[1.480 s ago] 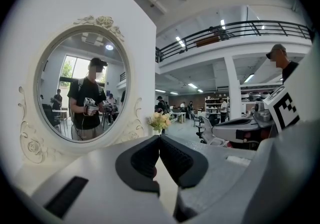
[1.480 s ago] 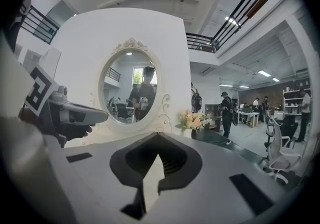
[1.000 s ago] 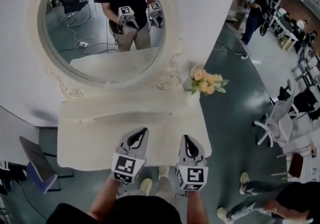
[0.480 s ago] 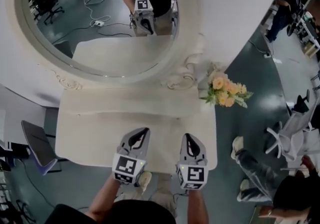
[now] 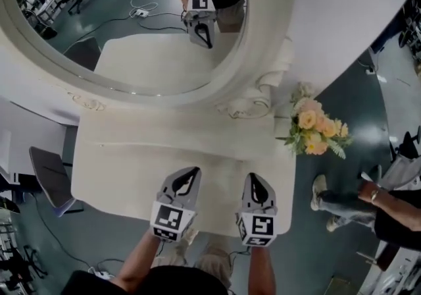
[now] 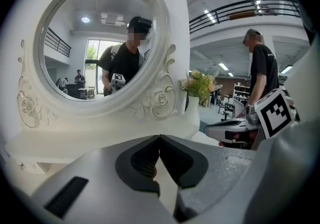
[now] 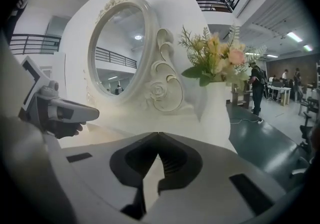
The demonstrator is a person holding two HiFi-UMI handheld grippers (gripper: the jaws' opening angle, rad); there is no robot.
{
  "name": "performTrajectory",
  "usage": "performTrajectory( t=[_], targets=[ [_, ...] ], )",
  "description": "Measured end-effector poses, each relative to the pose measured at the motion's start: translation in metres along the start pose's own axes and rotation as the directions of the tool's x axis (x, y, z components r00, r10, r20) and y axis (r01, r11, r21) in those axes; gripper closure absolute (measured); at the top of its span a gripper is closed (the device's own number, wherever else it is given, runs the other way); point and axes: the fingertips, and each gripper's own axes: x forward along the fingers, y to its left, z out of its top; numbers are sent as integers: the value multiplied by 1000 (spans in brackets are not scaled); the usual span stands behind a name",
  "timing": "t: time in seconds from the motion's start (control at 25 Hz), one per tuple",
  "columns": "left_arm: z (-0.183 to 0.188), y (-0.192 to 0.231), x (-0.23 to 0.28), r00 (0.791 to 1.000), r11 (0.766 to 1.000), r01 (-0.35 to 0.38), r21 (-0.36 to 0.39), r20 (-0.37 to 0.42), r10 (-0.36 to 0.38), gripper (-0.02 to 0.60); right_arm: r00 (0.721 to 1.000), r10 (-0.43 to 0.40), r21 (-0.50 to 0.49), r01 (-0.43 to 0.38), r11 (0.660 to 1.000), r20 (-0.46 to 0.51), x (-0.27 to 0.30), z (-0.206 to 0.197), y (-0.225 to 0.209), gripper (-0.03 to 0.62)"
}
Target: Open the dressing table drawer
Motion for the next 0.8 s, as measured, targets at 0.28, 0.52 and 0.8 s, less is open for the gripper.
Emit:
performTrajectory(
  t=[0.28, 0.52, 0.8],
  targets=[
    [-20, 7, 14, 999, 999, -18, -51, -44, 15, 578, 999, 19, -3, -19, 1000, -47, 26, -24, -4, 595],
    [-31, 12, 25, 998, 998, -28, -57, -50, 25, 578, 996, 20, 8, -19, 1000, -89, 43, -36, -6, 570],
    [-39, 15, 30, 997, 997, -38, -69, -70, 33, 578, 991, 7, 36, -3, 999, -135, 67, -53, -9, 460]
  ],
)
